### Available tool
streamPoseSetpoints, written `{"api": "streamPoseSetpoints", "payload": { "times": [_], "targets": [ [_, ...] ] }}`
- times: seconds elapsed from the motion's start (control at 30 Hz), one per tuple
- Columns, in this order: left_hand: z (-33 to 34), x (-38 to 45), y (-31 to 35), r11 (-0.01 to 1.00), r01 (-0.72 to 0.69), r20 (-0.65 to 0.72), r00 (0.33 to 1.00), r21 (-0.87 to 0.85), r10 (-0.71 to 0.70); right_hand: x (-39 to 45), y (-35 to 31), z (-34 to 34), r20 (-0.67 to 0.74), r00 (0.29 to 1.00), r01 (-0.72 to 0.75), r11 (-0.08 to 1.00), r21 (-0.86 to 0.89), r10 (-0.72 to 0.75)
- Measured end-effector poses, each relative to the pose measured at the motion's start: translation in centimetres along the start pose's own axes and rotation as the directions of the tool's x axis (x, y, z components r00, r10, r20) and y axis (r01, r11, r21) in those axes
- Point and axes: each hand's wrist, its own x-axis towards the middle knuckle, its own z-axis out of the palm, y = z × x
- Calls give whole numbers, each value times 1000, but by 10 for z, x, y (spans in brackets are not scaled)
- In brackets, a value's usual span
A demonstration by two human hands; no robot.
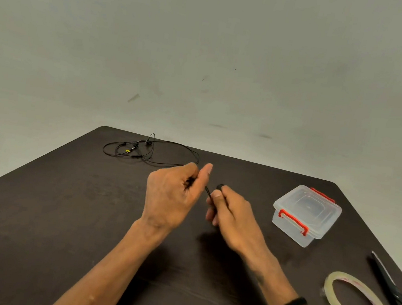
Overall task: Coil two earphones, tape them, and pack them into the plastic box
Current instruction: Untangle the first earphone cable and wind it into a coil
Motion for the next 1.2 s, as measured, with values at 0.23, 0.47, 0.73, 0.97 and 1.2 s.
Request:
{"api": "streamPoseSetpoints", "payload": {
  "times": [0.23,0.47,0.73,0.97,1.2],
  "targets": [
    [-4,5,-18,994,88,-1,996,59,-88,-6,-14,6,112,992,-63,997,48,58],
    [-6,5,-22,987,147,9,989,65,-148,-8,-22,3,292,952,-206,903,378,95],
    [9,-5,-25,961,272,217,936,56,-278,-4,-30,-7,367,930,-314,487,815,-14],
    [20,-19,-7,931,325,428,875,-168,-228,2,-23,-22,288,956,-293,126,948,53],
    [26,-23,-9,868,336,574,816,-364,-75,8,-12,-28,221,968,-219,-30,975,121]
  ]
}}
